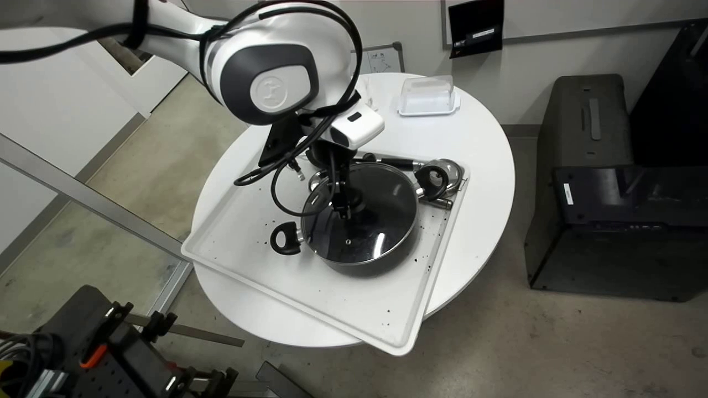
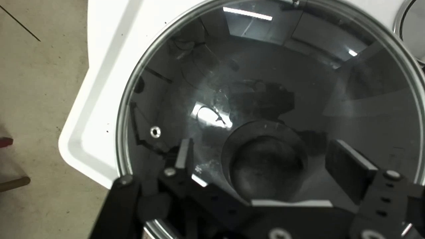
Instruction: Put the glass lid on the black pot.
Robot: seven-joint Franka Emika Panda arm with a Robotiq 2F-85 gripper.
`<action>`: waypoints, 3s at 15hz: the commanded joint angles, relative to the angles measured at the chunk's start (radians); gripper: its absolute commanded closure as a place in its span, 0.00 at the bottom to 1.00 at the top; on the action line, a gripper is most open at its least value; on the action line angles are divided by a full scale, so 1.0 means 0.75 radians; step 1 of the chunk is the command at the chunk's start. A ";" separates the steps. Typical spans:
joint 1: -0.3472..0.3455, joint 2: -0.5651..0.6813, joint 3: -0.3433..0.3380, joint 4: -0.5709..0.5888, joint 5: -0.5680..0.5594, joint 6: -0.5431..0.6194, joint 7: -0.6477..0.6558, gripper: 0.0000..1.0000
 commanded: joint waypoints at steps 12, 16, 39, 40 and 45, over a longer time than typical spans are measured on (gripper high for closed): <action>0.009 0.010 -0.021 0.046 -0.031 -0.020 0.037 0.75; 0.009 0.002 -0.019 0.036 -0.030 -0.011 0.033 0.75; 0.017 -0.050 -0.028 -0.021 -0.030 0.030 0.037 0.75; 0.018 -0.054 -0.029 -0.025 -0.030 0.033 0.037 0.75; 0.017 -0.071 -0.033 -0.045 -0.029 0.058 0.035 0.75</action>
